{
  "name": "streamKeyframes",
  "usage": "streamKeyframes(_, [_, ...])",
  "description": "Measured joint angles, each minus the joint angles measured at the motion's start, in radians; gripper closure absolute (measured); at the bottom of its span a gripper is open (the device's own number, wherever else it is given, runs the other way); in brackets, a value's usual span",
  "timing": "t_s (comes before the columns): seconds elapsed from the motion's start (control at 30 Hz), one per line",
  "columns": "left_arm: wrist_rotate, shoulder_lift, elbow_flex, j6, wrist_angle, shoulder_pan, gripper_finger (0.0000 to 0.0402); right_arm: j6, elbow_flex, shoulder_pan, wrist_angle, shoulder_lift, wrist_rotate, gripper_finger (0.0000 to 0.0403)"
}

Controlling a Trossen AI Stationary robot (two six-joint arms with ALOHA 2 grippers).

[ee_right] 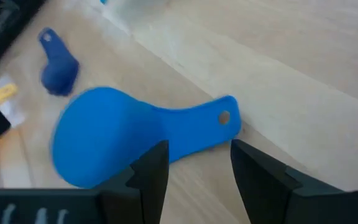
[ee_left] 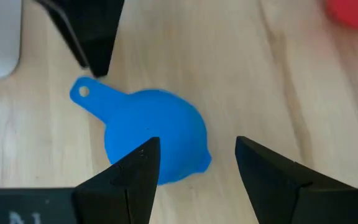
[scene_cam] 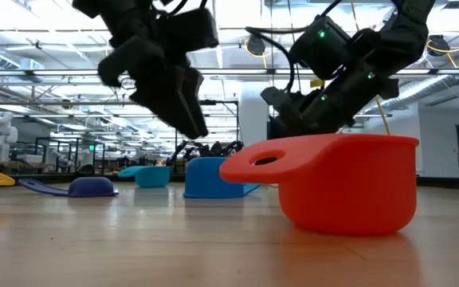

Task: Nest measuring cups in basket
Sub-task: Stack the blue measuring cup on top of the orange measuring cup in the white bin

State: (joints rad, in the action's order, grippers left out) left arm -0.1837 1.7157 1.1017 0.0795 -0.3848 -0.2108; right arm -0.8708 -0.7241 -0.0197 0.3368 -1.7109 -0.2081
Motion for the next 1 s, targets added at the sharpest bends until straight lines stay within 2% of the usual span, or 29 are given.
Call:
streamKeyframes(0.3, [-0.010,0.000,-0.075,-0.012,0.099,-0.003,0.0188,-0.015,0.001,0.025,0.092,-0.073,0.000,0.0236])
streamKeyframes(0.8, [-0.027,0.000,-0.112,-0.026,0.099,0.021,0.0188,0.000,0.000,0.033,0.150,-0.087,0.000,0.0237])
streamKeyframes(1.0, [-0.027,0.000,-0.112,-0.019,0.101,0.021,0.0188,-0.004,0.000,0.034,0.160,-0.089,0.000,0.0266])
